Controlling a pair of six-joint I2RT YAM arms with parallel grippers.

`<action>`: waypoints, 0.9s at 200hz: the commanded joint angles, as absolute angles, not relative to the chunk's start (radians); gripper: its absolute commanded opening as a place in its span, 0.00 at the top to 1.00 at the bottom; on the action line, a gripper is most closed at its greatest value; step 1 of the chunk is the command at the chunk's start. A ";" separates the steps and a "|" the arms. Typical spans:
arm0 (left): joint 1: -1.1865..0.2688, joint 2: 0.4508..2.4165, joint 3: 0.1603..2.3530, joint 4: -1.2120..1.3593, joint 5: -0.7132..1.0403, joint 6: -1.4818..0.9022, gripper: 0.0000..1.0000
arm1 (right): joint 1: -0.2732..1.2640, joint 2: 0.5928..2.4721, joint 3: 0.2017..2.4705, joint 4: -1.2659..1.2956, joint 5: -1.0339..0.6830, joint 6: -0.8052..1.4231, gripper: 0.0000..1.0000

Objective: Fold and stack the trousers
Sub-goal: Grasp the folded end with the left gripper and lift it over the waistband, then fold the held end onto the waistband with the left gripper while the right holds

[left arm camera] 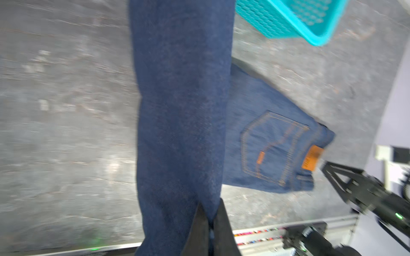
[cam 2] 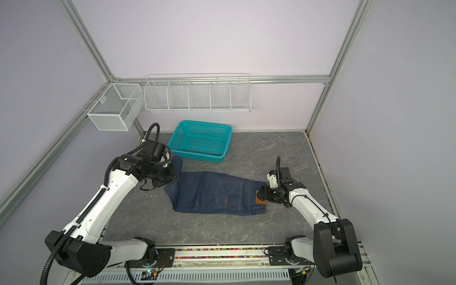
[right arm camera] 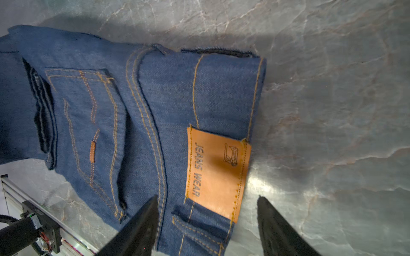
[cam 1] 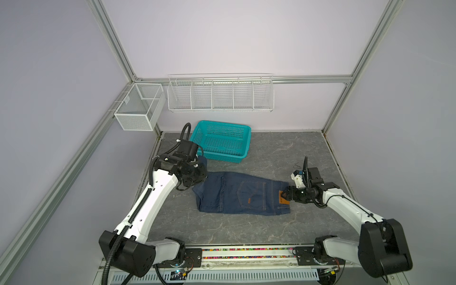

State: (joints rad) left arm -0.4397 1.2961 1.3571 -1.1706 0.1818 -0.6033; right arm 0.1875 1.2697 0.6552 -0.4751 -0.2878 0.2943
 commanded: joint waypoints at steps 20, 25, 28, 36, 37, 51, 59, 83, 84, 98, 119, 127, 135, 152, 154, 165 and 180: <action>-0.660 1.366 1.445 -1.047 0.183 -0.818 1.00 | 0.235 1.343 0.625 -0.384 -0.269 0.340 0.37; -0.684 1.384 1.463 -1.041 0.180 -0.828 1.00 | 0.237 1.348 0.622 -0.380 -0.266 0.342 0.38; -0.697 1.396 1.474 -1.039 0.179 -0.834 1.00 | 0.239 1.352 0.621 -0.378 -0.263 0.343 0.38; -0.734 1.425 1.499 -1.028 0.178 -0.849 1.00 | 0.244 1.364 0.617 -0.371 -0.257 0.348 0.41; -0.737 1.427 1.502 -1.026 0.178 -0.850 1.00 | 0.244 1.365 0.616 -0.370 -0.257 0.348 0.41; -0.785 1.467 1.527 -0.989 0.193 -0.881 1.00 | 0.249 1.385 0.613 -0.358 -0.254 0.358 0.44; -0.805 1.486 1.531 -0.961 0.210 -0.892 1.00 | 0.253 1.396 0.611 -0.351 -0.253 0.362 0.46; -0.849 1.541 1.548 -0.914 0.235 -0.913 1.00 | 0.267 1.420 0.612 -0.339 -0.244 0.373 0.51; -0.851 1.543 1.550 -0.912 0.236 -0.913 1.00 | 0.268 1.421 0.612 -0.338 -0.242 0.373 0.52; -0.880 1.579 1.565 -0.890 0.252 -0.914 1.00 | 0.274 1.424 0.614 -0.334 -0.235 0.377 0.53; -0.910 1.629 1.583 -0.874 0.273 -0.913 1.00 | 0.277 1.431 0.619 -0.335 -0.235 0.379 0.58; -0.921 1.645 1.590 -0.860 0.278 -0.916 1.00 | 0.280 1.430 0.618 -0.334 -0.236 0.380 0.58; -0.930 1.660 1.592 -0.843 0.291 -0.917 1.00 | 0.281 1.431 0.617 -0.334 -0.236 0.382 0.58; -0.945 1.696 1.602 -0.829 0.298 -0.917 1.00 | 0.286 1.431 0.614 -0.330 -0.238 0.389 0.59; -0.947 1.701 1.603 -0.827 0.302 -0.918 1.00 | 0.286 1.430 0.614 -0.330 -0.239 0.388 0.59; -0.955 1.726 1.597 -0.805 0.309 -0.923 1.00 | 0.287 1.431 0.611 -0.325 -0.244 0.391 0.59; -0.967 1.762 1.599 -0.775 0.320 -0.928 1.00 | 0.288 1.433 0.609 -0.319 -0.249 0.396 0.59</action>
State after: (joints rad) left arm -0.9474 1.7145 1.5719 -0.8474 0.2817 -0.9054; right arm 0.2752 1.4048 0.6292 -0.3161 -0.2398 0.3740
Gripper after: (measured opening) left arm 0.049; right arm 0.413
